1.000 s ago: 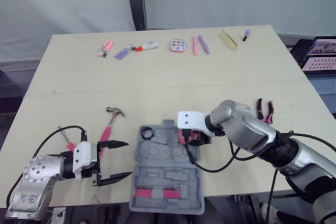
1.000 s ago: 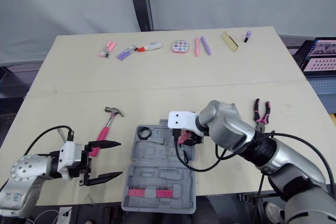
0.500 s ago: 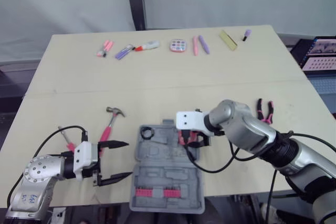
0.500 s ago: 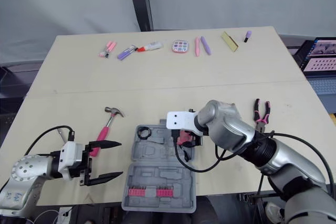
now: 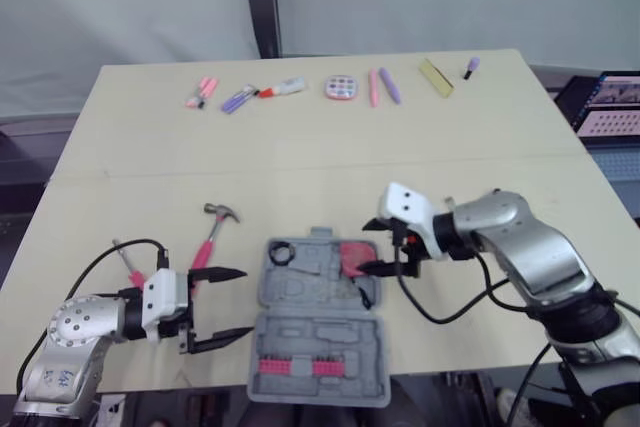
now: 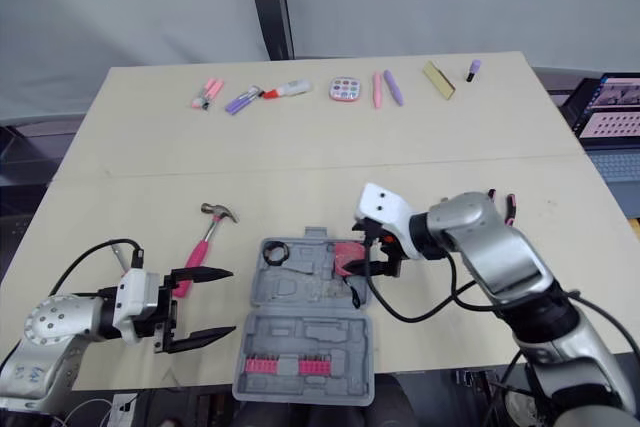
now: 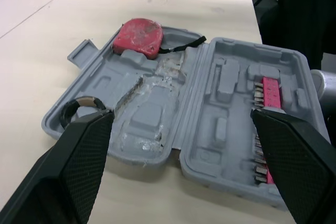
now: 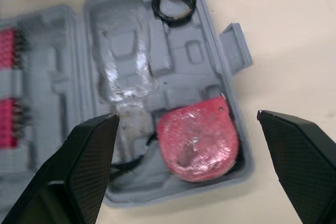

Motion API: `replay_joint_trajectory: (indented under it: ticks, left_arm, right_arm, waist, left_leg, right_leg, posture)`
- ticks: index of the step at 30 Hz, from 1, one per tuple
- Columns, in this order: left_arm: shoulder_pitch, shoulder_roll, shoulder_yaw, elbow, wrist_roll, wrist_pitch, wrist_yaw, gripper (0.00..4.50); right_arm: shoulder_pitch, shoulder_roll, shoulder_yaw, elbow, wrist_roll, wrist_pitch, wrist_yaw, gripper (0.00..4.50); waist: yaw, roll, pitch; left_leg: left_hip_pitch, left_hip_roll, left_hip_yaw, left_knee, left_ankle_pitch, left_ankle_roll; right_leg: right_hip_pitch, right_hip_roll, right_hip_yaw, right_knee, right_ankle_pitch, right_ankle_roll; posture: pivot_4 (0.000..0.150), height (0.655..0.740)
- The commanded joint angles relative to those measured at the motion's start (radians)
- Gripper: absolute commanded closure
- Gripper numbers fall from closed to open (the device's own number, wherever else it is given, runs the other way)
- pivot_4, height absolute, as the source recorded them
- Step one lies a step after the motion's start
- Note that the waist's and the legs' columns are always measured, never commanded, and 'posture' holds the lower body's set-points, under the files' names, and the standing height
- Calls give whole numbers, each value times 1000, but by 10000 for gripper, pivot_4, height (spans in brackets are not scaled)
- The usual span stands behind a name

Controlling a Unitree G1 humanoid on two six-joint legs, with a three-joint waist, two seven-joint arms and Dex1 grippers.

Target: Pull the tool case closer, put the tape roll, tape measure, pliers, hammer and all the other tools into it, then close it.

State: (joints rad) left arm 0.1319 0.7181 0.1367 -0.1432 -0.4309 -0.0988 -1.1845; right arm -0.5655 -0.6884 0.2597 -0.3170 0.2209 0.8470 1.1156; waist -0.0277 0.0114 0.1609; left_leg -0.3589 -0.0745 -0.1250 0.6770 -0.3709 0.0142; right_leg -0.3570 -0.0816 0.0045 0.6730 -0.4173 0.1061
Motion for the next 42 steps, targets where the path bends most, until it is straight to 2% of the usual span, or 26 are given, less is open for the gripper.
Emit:
replay_joint_trajectory:
  ticks: [1, 5, 18, 42]
  left_arm:
    - [-4, -3, 2, -13, -7, -5, 1, 0]
    - [-6, -1, 2, -13, -8, -4, -1, 0]
    - [-5, 14, 11, -21, -8, 6, -5, 0]
    - [14, 29, 36, -53, -11, 26, 2, 0]
  right_arm:
    - [33, 22, -83, -9, 67, -93, -4, 17843]
    - [81, 14, -88, 14, 74, -167, 5, 36991]
    - [172, 77, -74, 206, 50, -457, 2, 36991]
    - [145, 184, -34, 521, -53, -698, -19, 36991]
  waist:
    - [-2, 0, 0]
    - [-1, 0, 0]
    - [0, 0, 0]
    - [-2, 0, 0]
  left_leg:
    - [0, 0, 1, 0, 0, 0]
    - [0, 1, 1, -1, 0, 0]
    - [0, 0, 0, 0, 0, 0]
    - [1, 0, 0, 1, 0, 0]
  right_leg:
    - [0, 0, 0, 0, 0, 0]
    - [-1, 1, 0, 0, 0, 0]
    - [0, 0, 0, 0, 0, 0]
    - [0, 1, 0, 1, 0, 0]
  posture:
    - [1500, 7400]
    - [1500, 7400]
    - [1500, 7400]
    - [1500, 7400]
